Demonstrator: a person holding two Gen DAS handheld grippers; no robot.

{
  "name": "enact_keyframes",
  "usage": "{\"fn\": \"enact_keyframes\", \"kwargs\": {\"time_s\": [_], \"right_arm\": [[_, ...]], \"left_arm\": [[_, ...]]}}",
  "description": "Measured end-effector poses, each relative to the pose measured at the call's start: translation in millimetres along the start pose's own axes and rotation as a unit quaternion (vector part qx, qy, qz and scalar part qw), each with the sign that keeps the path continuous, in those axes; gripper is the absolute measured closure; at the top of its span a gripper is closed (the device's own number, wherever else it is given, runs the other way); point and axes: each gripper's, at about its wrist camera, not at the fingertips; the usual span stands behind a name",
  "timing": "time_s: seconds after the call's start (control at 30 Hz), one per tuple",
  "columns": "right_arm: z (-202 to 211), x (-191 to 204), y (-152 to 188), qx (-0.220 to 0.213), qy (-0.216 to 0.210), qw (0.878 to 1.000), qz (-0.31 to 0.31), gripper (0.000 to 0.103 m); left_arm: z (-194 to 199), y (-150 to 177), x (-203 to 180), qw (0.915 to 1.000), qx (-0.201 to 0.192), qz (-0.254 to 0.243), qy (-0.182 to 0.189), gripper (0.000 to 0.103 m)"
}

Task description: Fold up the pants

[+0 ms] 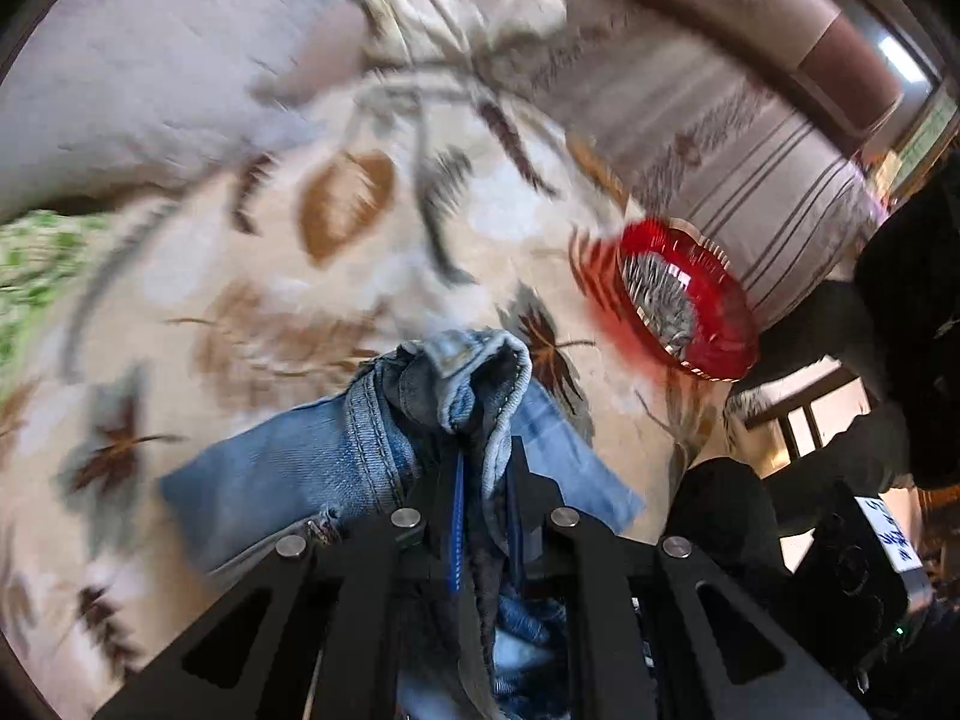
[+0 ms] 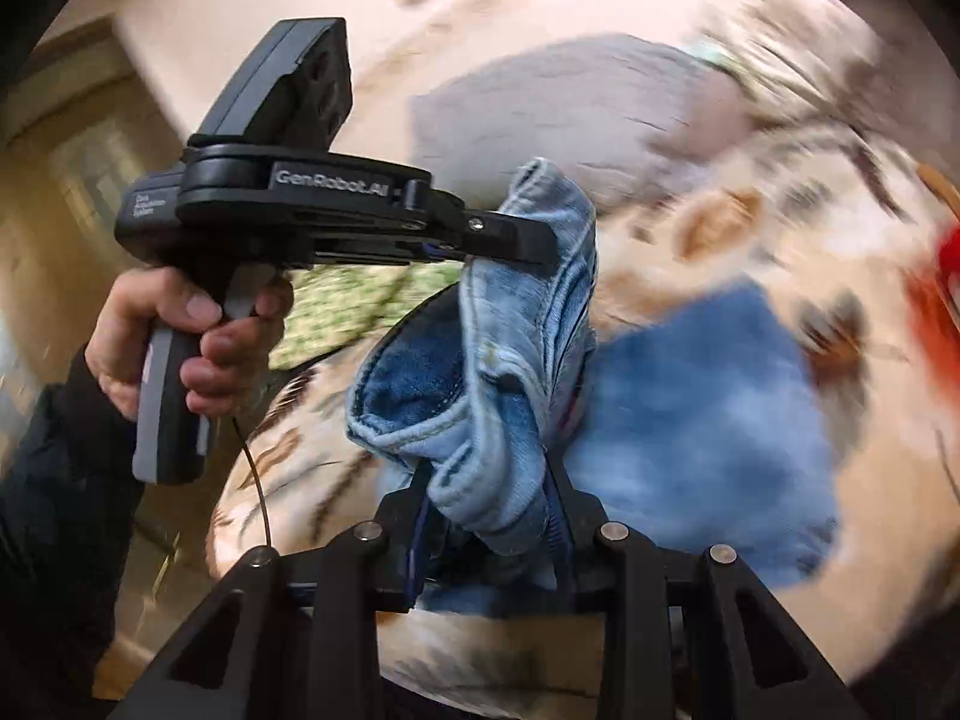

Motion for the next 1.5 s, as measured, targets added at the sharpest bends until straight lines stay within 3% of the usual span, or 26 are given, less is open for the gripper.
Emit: {"fn": "enact_keyframes", "kwargs": {"time_s": [0.17,0.23,0.33,0.37,0.43,0.5,0.63,0.8,0.9,0.97,1.1,1.17,1.23,1.3,1.33,1.37,1.4,1.43,1.5], "right_arm": [[-8.9,-67.9,7.0,0.024,-0.009,0.994,-0.107,0.067],[-12.5,-82.7,8.3,0.027,-0.017,0.990,-0.135,0.055],[-10.8,-93.3,7.3,0.031,-0.031,0.988,-0.148,0.050],[-9.3,-94.8,6.8,0.034,-0.035,0.988,-0.149,0.049],[-6.9,-90.9,3.0,0.041,-0.036,0.988,-0.141,0.037],[6.0,-78.5,4.2,0.047,-0.025,0.992,-0.118,0.036],[30.2,-62.2,0.3,0.045,0.017,0.997,-0.068,0.035],[55.9,-56.5,3.5,0.042,0.044,0.997,-0.039,0.035],[62.5,-59.3,-7.4,0.048,0.021,0.998,-0.027,0.035],[65.7,-56.6,-8.5,0.055,-0.001,0.998,-0.021,0.035],[48.5,-53.5,-25.5,0.076,-0.016,0.997,0.002,0.036],[37.9,-55.0,-32.6,0.088,-0.029,0.996,0.004,0.042],[29.9,-52.8,-35.8,0.100,-0.034,0.994,0.015,0.064],[19.3,-51.3,-37.3,0.115,-0.020,0.993,0.024,0.073],[15.7,-50.2,-37.5,0.118,-0.015,0.992,0.029,0.077],[12.9,-47.6,-37.2,0.123,-0.001,0.992,0.038,0.078],[11.8,-45.5,-37.6,0.127,0.010,0.991,0.046,0.080],[12.4,-43.6,-38.6,0.127,0.019,0.990,0.054,0.082],[19.2,-42.3,-41.4,0.128,0.034,0.989,0.069,0.084]], "left_arm": [[-73.4,-33.1,-5.6,0.9977,0.066,0.012,-0.001,0.090],[-88.4,-37.2,-5.5,0.9966,0.081,0.014,-0.002,0.088],[-96.7,-39.8,-5.0,0.9955,0.090,0.030,-0.001,0.080],[-93.4,-40.5,-7.6,0.9954,0.091,0.029,0.005,0.074],[-78.4,-39.1,-10.6,0.9961,0.075,0.032,0.034,0.035],[-51.7,-30.5,-15.2,0.9968,0.043,0.029,0.061,0.022],[-1.3,5.1,-12.3,0.9996,-0.008,0.028,-0.005,0.009],[37.1,67.7,19.2,0.9951,-0.046,0.071,-0.051,0.008],[44.4,112.9,28.3,0.9938,-0.061,0.079,-0.049,0.008],[39.3,140.5,24.2,0.9955,-0.062,0.056,-0.044,0.008],[12.5,175.4,-1.2,0.9954,-0.058,0.004,-0.076,0.008],[-4.3,184.7,-12.2,0.9935,-0.056,-0.016,-0.098,0.008],[-18.9,187.2,-19.9,0.9901,-0.054,-0.032,-0.126,0.008],[-33.7,184.2,-24.0,0.9856,-0.053,-0.044,-0.154,0.008],[-41.0,181.0,-23.4,0.9843,-0.048,-0.045,-0.164,0.012],[-48.2,176.8,-22.8,0.9830,-0.038,-0.042,-0.174,0.023],[-54.0,171.5,-20.6,0.9817,-0.026,-0.035,-0.185,0.058],[-55.8,167.3,-17.3,0.9790,-0.021,-0.022,-0.202,0.063],[-49.8,166.2,-11.8,0.9831,-0.030,-0.012,-0.180,0.068]]}}
Point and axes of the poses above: each gripper's, at about its wrist camera, not at the fingertips, and z roughly against the way its jaws point, x to its left, y to its underside, and after that the axes turned 15 degrees about x, right-handed
